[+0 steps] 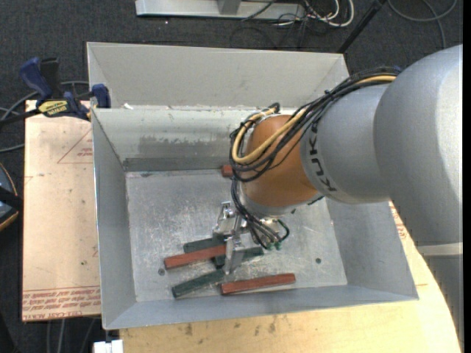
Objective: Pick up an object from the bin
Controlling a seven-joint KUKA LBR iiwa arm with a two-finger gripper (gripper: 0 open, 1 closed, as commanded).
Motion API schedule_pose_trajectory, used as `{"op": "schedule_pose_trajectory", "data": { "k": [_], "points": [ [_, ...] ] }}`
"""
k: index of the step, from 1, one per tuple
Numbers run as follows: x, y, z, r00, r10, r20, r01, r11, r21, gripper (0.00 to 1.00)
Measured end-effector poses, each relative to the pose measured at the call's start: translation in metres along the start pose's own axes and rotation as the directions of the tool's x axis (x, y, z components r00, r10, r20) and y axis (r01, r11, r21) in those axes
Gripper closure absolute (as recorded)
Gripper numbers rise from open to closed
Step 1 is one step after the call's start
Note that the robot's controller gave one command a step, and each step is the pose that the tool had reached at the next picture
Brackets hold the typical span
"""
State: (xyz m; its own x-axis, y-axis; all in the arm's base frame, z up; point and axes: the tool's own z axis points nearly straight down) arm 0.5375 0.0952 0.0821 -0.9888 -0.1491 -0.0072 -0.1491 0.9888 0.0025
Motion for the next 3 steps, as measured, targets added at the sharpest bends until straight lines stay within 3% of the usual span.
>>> {"op": "schedule_pose_trajectory", "data": {
  "k": [1, 2, 3],
  "points": [
    [-0.006, 0.010, -0.104, 0.999, 0.032, -0.006, -0.032, 0.999, 0.002, 1.00],
    [-0.006, 0.010, -0.104, 0.999, 0.032, -0.006, -0.032, 0.999, 0.002, 1.00],
    [-0.009, -0.051, -0.205, 0.973, -0.232, -0.004, 0.232, 0.973, 0.001, 1.00]
  ]
}}
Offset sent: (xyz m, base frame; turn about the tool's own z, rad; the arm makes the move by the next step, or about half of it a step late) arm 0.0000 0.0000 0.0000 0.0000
